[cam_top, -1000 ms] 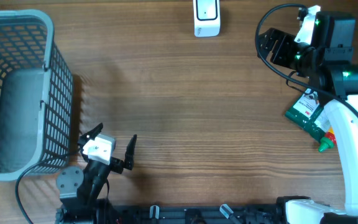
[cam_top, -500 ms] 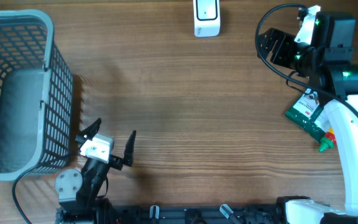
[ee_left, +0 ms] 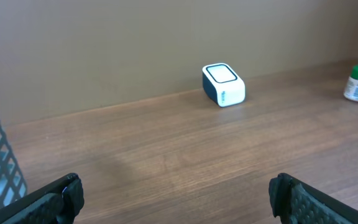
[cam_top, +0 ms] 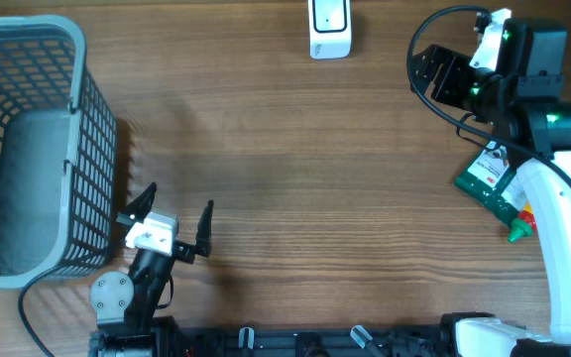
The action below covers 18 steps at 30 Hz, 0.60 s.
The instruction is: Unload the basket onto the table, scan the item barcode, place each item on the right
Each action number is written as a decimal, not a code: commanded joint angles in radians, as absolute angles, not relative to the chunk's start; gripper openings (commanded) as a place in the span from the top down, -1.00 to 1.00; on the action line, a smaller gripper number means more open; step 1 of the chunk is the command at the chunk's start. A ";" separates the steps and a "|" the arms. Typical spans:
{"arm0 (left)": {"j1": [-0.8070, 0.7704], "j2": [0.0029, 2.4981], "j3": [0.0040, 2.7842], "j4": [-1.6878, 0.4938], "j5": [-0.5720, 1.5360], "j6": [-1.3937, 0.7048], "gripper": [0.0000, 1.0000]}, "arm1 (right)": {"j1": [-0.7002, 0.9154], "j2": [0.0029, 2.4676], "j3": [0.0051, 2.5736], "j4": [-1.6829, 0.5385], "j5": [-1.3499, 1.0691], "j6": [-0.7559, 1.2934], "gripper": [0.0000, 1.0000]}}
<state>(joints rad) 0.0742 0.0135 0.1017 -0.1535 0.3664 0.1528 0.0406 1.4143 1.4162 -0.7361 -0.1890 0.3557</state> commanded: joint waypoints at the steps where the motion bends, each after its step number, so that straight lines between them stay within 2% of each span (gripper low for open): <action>1: 0.069 0.003 0.078 -0.145 0.292 0.087 -1.00 | 0.042 1.417 1.420 -0.735 -0.176 0.367 -0.99; 10: 0.039 0.003 0.005 -0.050 0.271 0.056 -1.00 | 0.042 1.417 1.420 -0.735 -0.176 0.367 -1.00; 18: 0.040 0.003 0.006 -0.049 0.235 0.044 -1.00 | 0.042 1.417 1.420 -0.735 -0.176 0.367 -0.99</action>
<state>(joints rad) 0.0410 0.0139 0.0151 -0.0521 0.2695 0.0612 0.0406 1.4143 1.4162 -0.7361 -0.1890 0.3557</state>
